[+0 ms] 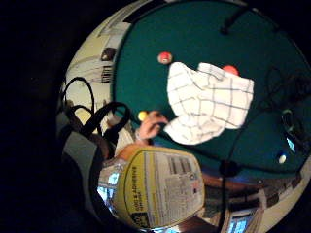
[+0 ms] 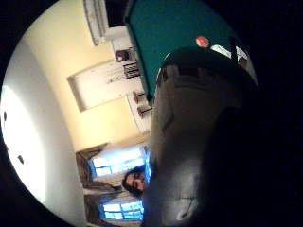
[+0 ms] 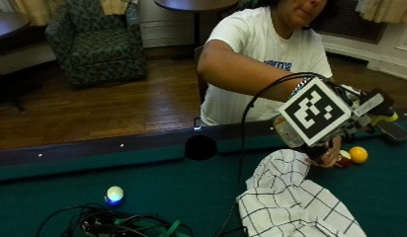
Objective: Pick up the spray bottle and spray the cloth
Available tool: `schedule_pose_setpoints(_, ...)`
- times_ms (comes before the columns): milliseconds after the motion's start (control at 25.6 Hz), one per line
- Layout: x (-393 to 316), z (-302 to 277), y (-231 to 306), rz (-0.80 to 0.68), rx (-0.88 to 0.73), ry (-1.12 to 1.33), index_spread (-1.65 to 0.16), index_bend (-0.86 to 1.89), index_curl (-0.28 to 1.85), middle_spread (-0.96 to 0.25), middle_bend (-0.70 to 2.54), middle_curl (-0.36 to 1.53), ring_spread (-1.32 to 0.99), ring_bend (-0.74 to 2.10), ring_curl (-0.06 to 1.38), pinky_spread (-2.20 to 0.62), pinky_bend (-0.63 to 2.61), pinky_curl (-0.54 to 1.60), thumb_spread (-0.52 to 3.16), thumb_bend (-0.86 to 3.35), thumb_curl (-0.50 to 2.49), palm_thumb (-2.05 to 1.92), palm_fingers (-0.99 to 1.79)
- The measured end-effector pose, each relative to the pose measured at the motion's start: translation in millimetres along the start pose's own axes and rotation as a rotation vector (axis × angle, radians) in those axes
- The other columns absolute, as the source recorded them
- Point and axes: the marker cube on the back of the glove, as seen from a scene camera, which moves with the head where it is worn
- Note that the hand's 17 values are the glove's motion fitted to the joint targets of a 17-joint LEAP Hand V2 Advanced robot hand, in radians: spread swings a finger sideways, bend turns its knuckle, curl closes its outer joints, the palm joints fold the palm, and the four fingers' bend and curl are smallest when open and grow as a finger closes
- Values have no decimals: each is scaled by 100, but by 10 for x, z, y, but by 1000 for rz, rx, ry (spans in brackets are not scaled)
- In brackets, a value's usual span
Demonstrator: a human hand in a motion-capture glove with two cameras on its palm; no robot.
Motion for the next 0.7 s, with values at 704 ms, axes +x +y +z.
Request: schedule_pose_setpoints(704, -719, 1077, -155, -534, 217, -258, -28, 20, 69, -20, 59, 59, -20, 77, 49, -26, 54, 42, 49, -3, 88, 91, 133)
